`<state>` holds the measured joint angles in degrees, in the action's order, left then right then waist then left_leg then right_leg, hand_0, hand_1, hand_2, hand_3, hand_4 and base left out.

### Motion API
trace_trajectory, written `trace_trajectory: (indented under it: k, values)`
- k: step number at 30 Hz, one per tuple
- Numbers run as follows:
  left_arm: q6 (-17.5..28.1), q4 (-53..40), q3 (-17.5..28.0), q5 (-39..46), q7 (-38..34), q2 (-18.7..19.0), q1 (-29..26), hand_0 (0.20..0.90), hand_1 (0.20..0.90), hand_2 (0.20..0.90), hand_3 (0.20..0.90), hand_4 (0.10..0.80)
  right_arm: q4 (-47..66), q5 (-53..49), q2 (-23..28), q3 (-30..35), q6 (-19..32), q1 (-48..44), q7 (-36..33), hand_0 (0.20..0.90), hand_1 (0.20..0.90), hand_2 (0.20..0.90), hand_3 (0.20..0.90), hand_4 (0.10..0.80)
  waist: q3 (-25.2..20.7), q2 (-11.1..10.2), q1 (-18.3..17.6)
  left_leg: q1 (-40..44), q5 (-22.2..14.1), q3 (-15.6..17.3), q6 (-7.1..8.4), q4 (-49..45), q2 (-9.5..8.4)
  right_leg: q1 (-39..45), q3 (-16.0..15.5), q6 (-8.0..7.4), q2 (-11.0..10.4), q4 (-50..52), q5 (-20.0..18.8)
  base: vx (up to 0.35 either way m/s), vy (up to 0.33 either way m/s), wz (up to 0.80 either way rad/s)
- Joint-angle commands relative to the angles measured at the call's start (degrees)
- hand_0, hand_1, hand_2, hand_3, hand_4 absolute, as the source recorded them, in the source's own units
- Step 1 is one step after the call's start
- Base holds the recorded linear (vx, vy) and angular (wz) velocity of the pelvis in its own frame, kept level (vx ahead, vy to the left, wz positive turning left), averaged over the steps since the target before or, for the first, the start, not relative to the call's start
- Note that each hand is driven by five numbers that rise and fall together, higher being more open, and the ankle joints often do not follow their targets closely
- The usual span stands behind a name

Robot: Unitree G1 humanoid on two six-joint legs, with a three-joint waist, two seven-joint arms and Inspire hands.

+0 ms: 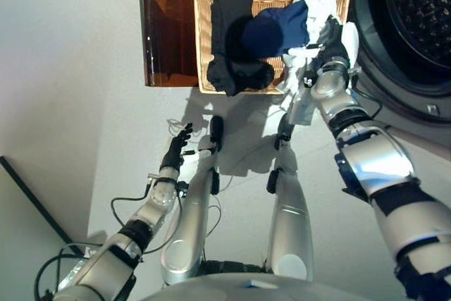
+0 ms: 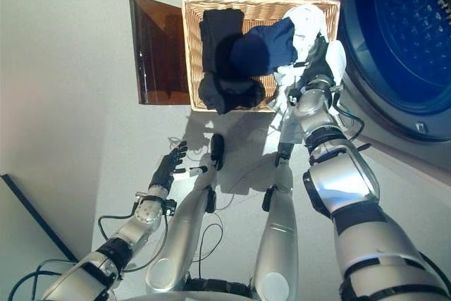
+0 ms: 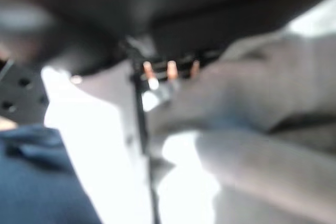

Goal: Pick up the clothes and place them into the washing machine

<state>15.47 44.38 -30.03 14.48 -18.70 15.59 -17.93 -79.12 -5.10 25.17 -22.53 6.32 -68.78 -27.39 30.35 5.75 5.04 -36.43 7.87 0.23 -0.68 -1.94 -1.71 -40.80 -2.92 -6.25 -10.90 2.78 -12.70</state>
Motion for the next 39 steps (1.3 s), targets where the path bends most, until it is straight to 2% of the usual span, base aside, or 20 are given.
trace_trajectory:
  k: [1,8,20,21,23,24,25,26,27,28,29,39]
  values:
    - [2.4,-3.9,0.1,0.8,-0.1,1.7,1.9,0.9,0.9,0.9,0.9,0.8,-4.4,-1.2,6.6,-2.3,-1.9,-3.7,0.5,0.9,0.9,0.9,0.9,0.8,-0.6,4.4,0.7,-4.3,-0.3,0.6,3.95,-1.7,-0.53,-1.6,2.7,-2.48,-1.8,3.3,2.8,0.0,0.0,0.0]
    - [2.6,-4.8,0.3,1.0,0.3,1.9,2.0,0.9,0.9,0.9,0.9,0.8,-4.4,-1.7,8.3,-2.2,-1.5,-4.8,1.0,0.9,0.9,0.9,0.9,0.8,-0.6,5.0,1.3,-4.9,0.7,0.7,4.19,0.1,-0.46,-2.4,2.6,-2.72,-1.8,2.5,2.4,0.0,0.0,0.0]
    - [3.1,-4.0,0.5,0.8,-0.1,2.0,1.8,0.9,0.9,0.9,0.9,0.8,-3.7,-0.9,8.5,-2.9,-0.8,-6.4,0.4,0.9,0.9,0.9,0.9,0.8,-0.6,4.6,1.6,-4.4,1.6,0.6,4.24,2.2,-0.39,-3.0,2.3,-2.98,-1.7,2.1,2.0,-0.001,0.001,-0.01]
    - [3.2,-4.0,0.6,1.0,-0.2,1.9,1.7,0.9,0.9,0.9,0.9,0.8,-3.0,-1.0,8.1,-2.8,-0.5,-6.4,0.0,0.59,0.59,0.59,0.59,0.578,-0.6,4.4,1.6,-4.3,1.5,0.8,4.18,2.3,-0.36,-3.2,2.4,-3.06,-1.7,2.2,2.0,-0.005,-0.002,-0.05]
    - [3.2,-4.0,0.6,1.0,-0.2,1.9,1.8,0.9,0.9,0.9,0.9,0.8,-2.6,-0.7,7.9,-3.0,-0.5,-6.2,0.1,0.516,0.516,0.516,0.516,0.525,-0.6,4.3,1.7,-4.3,1.5,0.9,4.17,2.2,-0.26,-3.3,2.2,-3.11,-1.8,2.4,2.0,-0.003,-0.001,-0.03]
    - [3.3,-4.0,0.5,0.9,-0.2,1.9,1.8,0.9,0.9,0.9,0.9,0.8,-2.5,-0.6,7.8,-3.0,-0.5,-6.2,0.1,0.507,0.507,0.507,0.507,0.52,-0.6,4.2,1.6,-4.2,1.5,0.8,4.13,2.2,-0.27,-3.2,2.1,-3.07,-1.7,2.5,2.1,-0.009,0.004,-0.07]
    - [3.3,-3.7,0.3,0.9,-0.2,1.9,1.8,0.9,0.9,0.9,0.9,0.8,-2.9,-0.2,7.5,-2.8,-0.6,-6.3,0.0,0.782,0.782,0.782,0.782,0.716,-0.6,4.2,1.8,-4.0,1.4,0.9,4.04,2.2,-0.18,-3.3,1.7,-3.08,-1.8,2.8,2.2,-0.006,0.005,-0.05]
    - [3.4,-3.7,0.3,0.9,-0.2,1.9,1.8,0.9,0.9,0.9,0.9,0.8,-3.0,-0.2,7.5,-2.8,-0.5,-6.3,0.0,0.782,0.782,0.782,0.782,0.716,-0.6,4.2,1.8,-4.0,1.4,0.9,4.04,2.2,-0.18,-3.2,1.7,-3.08,-1.8,2.8,2.2,0.0,0.0,0.0]
    - [3.3,-3.6,0.2,0.9,-0.2,1.9,1.8,0.9,0.9,0.9,0.9,0.8,-3.2,-0.2,7.5,-2.7,-0.5,-6.2,0.0,0.9,0.9,0.9,0.9,0.8,-0.6,4.2,1.8,-3.8,1.4,0.8,4.02,2.2,-0.17,-3.1,1.7,-3.13,-1.9,2.8,2.2,0.007,-0.006,0.04]
    - [3.4,-3.4,0.1,0.9,-0.2,2.0,1.8,0.9,0.9,0.9,0.9,0.8,-3.3,-0.1,7.5,-2.7,-0.5,-6.1,0.0,0.809,0.809,0.809,0.809,0.735,-0.6,4.3,1.8,-3.6,1.2,0.8,4.05,2.2,-0.14,-2.9,1.6,-3.15,-2.0,2.9,2.4,0.0,0.0,0.0]
    - [3.4,-3.4,0.2,0.9,-0.2,2.0,1.7,0.9,0.9,0.9,0.9,0.8,-3.4,0.1,7.5,-2.8,-0.5,-6.2,0.0,0.9,0.9,0.9,0.9,0.8,-0.6,4.3,1.9,-3.7,1.4,0.9,4.03,2.2,-0.1,-2.9,1.6,-3.2,-2.0,2.8,2.2,0.0,0.0,0.0]
    - [3.4,-3.1,-0.4,0.6,-0.5,2.0,1.4,0.9,0.9,0.9,0.9,0.8,-3.5,1.4,7.1,-2.5,-0.5,-5.8,-1.4,0.9,0.9,0.9,0.9,0.8,-0.6,4.3,2.2,-3.8,1.6,1.2,4.11,2.4,0.01,-2.8,0.6,-3.4,-2.4,2.7,2.1,-0.001,0.001,0.0]
